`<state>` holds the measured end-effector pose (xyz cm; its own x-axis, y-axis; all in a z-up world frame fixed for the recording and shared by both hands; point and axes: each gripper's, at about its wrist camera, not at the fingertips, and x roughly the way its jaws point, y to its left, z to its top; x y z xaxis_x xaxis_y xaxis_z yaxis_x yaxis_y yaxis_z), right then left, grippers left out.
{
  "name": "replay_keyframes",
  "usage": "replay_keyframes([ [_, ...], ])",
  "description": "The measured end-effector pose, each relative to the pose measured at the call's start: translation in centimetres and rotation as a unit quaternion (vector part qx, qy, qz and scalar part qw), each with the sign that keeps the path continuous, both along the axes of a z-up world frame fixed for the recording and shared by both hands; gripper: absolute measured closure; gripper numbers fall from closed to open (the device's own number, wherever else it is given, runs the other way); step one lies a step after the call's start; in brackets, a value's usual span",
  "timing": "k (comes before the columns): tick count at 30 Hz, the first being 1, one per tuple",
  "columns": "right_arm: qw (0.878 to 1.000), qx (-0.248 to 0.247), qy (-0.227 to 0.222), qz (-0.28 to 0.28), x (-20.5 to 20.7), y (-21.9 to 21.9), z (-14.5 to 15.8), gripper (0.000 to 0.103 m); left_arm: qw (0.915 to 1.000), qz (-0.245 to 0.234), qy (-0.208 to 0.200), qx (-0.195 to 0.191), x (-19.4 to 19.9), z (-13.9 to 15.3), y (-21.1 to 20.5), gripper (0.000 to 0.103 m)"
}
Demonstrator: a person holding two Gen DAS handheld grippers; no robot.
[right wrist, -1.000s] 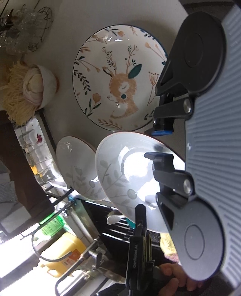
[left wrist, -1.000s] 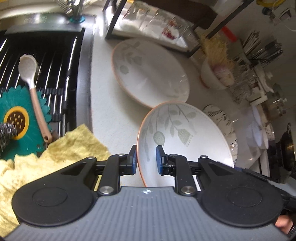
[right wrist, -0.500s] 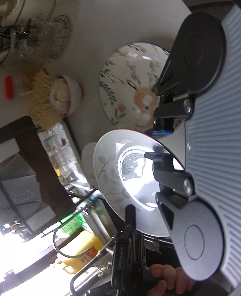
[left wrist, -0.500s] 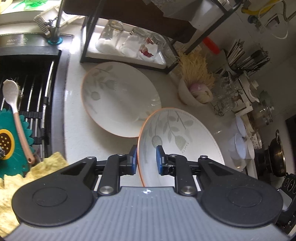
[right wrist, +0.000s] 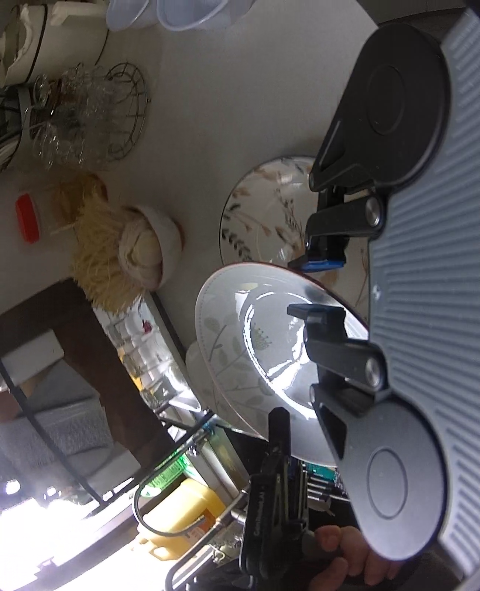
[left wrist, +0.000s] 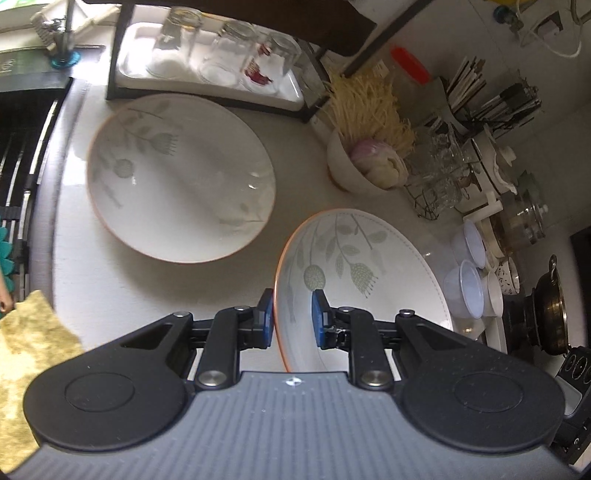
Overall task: Organize plates and bowls
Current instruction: 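Lift the leaf-pattern bowl with both grippers and carry it over the deer plate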
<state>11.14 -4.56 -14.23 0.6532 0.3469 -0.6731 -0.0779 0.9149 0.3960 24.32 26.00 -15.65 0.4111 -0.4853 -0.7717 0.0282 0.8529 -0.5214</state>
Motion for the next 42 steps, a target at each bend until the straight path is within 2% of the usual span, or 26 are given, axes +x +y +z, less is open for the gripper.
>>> replay_keyframes([
  [9,1.0,0.001,0.018,-0.015,0.6,-3.8,-1.7,0.082,0.999,-0.011,0.039,0.017,2.0,-2.2,-5.0,0.08],
  [14,0.999,-0.021,0.023,-0.015,1.0,-4.5,-2.3,0.082,0.9976,-0.02,0.047,0.047,2.9,-2.5,-7.4,0.08],
  [17,0.999,-0.017,0.028,-0.016,1.3,-5.0,-2.8,0.082,0.9968,-0.022,0.055,0.053,3.2,-3.0,-7.9,0.08],
  [26,0.998,-0.047,0.029,0.003,1.8,-4.4,-3.5,0.082,0.9934,-0.022,0.079,0.08,3.1,-4.6,-8.5,0.08],
  [37,0.997,-0.07,0.032,0.015,2.4,-4.3,-4.3,0.081,0.9896,-0.025,0.087,0.112,3.5,-4.8,-9.9,0.078],
  [42,0.997,-0.059,0.039,0.016,2.7,-4.6,-4.9,0.08,0.9885,-0.003,0.099,0.114,3.5,-4.7,-10.1,0.075],
])
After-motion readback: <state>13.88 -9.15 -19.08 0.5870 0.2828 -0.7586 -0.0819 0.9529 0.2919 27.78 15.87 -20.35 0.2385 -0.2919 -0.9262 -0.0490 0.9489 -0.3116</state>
